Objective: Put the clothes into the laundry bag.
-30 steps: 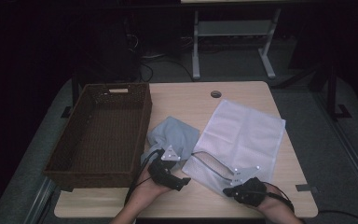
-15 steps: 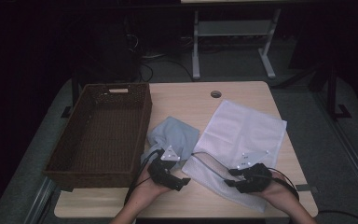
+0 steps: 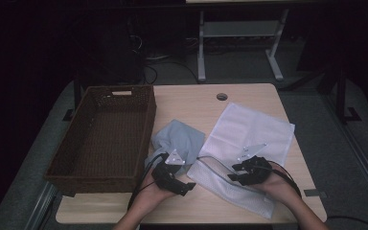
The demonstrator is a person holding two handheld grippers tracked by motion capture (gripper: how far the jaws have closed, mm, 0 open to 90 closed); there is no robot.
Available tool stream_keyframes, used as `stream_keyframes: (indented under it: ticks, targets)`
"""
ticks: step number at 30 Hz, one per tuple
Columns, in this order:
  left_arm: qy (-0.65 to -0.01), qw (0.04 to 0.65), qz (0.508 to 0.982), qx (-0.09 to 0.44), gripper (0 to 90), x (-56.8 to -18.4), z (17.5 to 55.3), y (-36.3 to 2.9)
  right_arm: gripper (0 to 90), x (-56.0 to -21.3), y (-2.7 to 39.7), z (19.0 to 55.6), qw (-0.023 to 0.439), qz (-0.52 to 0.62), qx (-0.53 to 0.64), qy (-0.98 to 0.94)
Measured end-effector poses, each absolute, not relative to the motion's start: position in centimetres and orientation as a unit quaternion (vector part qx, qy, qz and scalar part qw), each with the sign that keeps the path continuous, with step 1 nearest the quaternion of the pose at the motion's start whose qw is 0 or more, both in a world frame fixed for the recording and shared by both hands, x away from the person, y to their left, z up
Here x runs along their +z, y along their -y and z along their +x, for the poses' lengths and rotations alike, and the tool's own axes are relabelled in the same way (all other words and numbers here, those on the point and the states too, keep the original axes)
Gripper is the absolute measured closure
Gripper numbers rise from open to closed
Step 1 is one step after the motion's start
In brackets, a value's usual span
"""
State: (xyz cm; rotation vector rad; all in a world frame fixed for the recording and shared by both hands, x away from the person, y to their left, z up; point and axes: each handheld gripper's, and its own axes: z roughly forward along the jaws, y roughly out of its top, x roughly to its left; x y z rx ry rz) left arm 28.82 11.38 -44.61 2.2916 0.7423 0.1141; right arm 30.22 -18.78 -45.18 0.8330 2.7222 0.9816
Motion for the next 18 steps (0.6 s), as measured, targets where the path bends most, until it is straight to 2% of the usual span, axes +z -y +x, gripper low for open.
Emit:
stream_keyframes:
  ticks: [9,18]
  targets:
    - [-0.287,0.356,0.888,0.043,13.6,-44.63,28.83,-11.39,62.1,-45.89,18.61,30.7,0.073,0.282,0.317,-0.903]
    - [-0.287,0.357,0.888,0.043,13.6,-44.63,28.83,-11.41,77.4,-46.0,18.87,30.91,0.077,0.291,0.314,-0.9]
